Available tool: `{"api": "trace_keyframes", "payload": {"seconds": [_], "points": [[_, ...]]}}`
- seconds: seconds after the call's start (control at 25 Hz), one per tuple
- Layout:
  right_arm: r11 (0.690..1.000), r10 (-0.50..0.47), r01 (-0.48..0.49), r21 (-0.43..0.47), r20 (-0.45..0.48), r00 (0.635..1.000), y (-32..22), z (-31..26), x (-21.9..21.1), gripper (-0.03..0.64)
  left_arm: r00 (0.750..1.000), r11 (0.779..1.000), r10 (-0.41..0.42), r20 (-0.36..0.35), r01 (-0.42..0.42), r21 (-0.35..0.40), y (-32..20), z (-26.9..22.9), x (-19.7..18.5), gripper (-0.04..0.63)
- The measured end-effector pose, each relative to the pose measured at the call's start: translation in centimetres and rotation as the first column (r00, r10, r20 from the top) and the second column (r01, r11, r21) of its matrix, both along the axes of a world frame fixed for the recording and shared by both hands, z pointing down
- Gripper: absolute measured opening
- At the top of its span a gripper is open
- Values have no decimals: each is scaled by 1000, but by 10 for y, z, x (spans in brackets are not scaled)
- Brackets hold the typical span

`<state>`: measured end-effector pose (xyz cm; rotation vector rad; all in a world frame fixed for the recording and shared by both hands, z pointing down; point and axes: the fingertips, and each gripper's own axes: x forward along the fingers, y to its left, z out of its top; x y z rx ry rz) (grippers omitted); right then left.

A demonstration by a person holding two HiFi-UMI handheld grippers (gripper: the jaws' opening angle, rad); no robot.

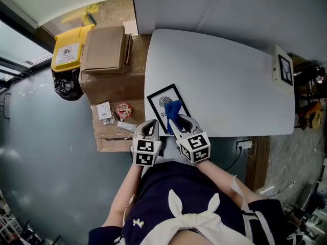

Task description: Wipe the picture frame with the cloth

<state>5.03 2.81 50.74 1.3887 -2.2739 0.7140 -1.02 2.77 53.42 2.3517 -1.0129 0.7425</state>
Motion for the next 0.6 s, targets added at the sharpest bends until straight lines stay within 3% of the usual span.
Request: {"api": "trace_keyframes", "payload": {"seconds": [0.6], "points": [[990, -141, 140, -26, -32, 989, -49, 25, 0, 84, 996, 994, -70, 48, 73, -75, -29, 40, 4, 3]]}}
